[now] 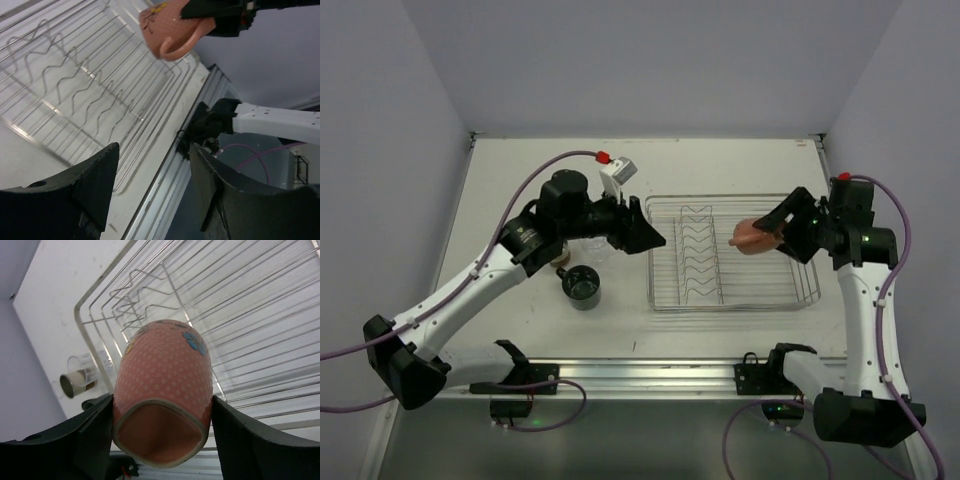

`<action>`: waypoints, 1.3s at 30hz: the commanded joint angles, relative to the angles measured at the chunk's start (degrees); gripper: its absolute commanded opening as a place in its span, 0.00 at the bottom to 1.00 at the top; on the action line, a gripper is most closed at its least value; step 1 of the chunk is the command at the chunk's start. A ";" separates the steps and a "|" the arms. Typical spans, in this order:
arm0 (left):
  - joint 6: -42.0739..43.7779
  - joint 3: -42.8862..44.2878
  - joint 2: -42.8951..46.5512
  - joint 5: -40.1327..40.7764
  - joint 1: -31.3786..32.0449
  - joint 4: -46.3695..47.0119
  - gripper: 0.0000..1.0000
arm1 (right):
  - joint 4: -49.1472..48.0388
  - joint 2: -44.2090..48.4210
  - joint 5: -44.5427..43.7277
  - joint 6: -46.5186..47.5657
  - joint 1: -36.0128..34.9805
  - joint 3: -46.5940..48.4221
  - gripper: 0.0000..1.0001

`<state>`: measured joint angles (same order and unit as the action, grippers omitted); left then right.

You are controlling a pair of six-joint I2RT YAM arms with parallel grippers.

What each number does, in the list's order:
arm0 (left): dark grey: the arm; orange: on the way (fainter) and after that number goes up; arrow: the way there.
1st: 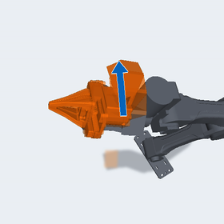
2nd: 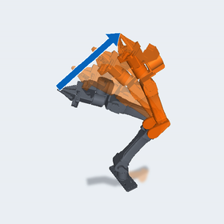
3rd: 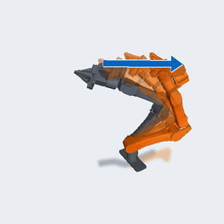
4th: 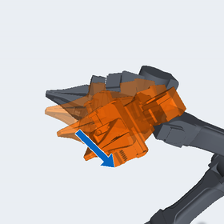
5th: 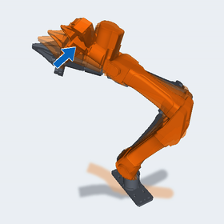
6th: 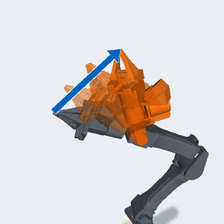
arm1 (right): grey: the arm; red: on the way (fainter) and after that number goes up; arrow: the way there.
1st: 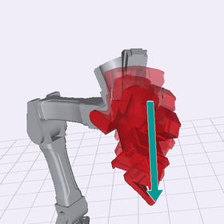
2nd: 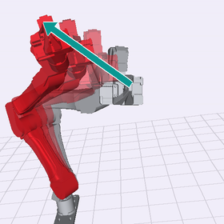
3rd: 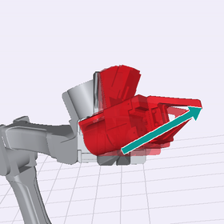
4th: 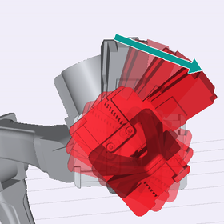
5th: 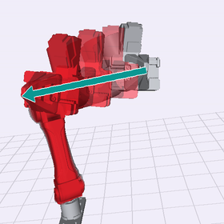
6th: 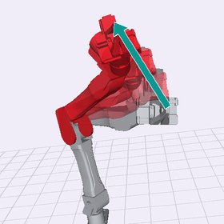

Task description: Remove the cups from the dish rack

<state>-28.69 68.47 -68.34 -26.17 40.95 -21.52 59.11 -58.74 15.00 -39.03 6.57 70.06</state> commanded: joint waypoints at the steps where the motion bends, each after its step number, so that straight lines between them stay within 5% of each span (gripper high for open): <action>1: -5.75 -1.75 -2.24 -13.01 -0.60 16.37 0.62 | -2.24 1.87 14.07 1.06 0.20 2.71 0.00; 9: -28.87 -6.42 -9.79 -19.35 -1.31 39.00 0.62 | -7.25 3.37 27.35 1.93 0.20 -0.36 0.00; 32: -37.13 -6.94 -19.11 -20.85 -2.10 51.30 0.67 | -17.01 5.65 43.79 -3.51 0.20 -5.11 0.00; 39: -50.66 -11.51 -21.84 -22.08 -2.01 75.28 0.67 | -22.10 5.48 46.69 -5.88 0.20 -7.48 0.00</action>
<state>-71.24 58.57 -89.17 -46.39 39.33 38.44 42.52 -54.19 55.00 -41.10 6.55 62.50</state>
